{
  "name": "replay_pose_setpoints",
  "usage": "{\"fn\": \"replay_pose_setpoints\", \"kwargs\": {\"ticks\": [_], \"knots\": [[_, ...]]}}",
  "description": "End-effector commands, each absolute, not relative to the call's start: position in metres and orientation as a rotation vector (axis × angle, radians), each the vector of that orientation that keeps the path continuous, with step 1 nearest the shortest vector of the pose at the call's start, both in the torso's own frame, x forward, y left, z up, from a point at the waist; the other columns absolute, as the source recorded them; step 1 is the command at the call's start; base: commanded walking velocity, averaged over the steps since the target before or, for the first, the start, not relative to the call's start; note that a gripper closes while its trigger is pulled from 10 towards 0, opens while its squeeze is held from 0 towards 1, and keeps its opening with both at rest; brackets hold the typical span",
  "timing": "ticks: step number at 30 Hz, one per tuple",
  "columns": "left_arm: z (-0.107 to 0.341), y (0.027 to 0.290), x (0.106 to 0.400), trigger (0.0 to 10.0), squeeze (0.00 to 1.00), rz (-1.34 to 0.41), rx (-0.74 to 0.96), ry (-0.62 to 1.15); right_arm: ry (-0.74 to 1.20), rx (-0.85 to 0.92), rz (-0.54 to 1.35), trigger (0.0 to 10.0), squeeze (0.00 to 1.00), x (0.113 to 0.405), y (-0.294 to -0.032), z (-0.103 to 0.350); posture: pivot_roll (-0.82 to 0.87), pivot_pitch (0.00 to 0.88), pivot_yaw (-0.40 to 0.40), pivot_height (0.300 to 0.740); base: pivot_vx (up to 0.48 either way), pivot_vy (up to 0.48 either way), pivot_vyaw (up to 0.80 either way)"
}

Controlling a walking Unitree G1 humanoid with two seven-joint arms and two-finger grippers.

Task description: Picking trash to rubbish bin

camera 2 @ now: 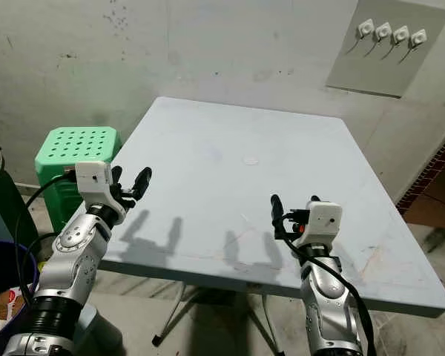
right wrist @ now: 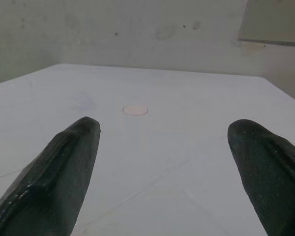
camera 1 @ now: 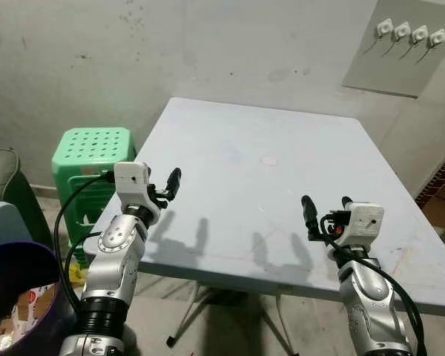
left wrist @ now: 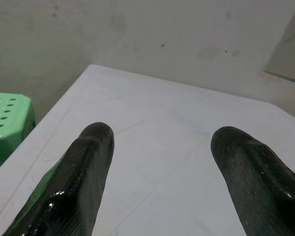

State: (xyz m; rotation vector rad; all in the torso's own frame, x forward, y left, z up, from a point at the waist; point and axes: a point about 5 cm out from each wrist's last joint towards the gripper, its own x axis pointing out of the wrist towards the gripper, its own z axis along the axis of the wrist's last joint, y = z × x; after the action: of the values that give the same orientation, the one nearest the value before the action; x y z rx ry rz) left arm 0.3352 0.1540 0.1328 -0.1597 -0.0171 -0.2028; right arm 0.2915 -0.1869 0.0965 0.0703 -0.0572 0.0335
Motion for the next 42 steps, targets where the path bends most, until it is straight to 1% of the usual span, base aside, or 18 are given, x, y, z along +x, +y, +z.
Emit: {"fn": "replay_pose_setpoints", "kwargs": {"ticks": [1,17,22,32,42], "knots": [[0.138,0.1498,0.3363,10.0,0.0,-0.219,-0.159,-0.028,-0.079,0.059,0.02,10.0,0.0,0.2931,-0.1914,0.1033,-0.03,0.0,-0.088,0.74,0.0,-0.439,0.0],[0.1391,0.149,0.3376,10.0,0.0,-0.223,-0.161,-0.029,-0.085,0.058,0.026,10.0,0.0,0.294,-0.1906,0.1041,-0.03,0.0,-0.085,0.74,0.0,-0.474,0.0],[0.1383,0.149,0.3395,10.0,0.0,-0.198,-0.188,-0.015,-0.086,0.057,0.029,10.0,0.0,0.2936,-0.1898,0.104,-0.03,0.0,-0.084,0.74,0.0,0.0,0.0],[0.1355,0.1475,0.338,10.0,0.0,-0.185,-0.19,-0.001,-0.081,0.057,0.034,10.0,0.0,0.2907,-0.1889,0.1025,-0.04,0.0,-0.084,0.74,0.0,0.0,0.0],[0.1348,0.1455,0.3382,10.0,0.0,-0.192,-0.209,0.002,-0.077,0.053,0.038,10.0,0.0,0.2903,-0.1896,0.1021,-0.04,0.0,-0.086,0.74,0.0,0.0,0.0]]}}
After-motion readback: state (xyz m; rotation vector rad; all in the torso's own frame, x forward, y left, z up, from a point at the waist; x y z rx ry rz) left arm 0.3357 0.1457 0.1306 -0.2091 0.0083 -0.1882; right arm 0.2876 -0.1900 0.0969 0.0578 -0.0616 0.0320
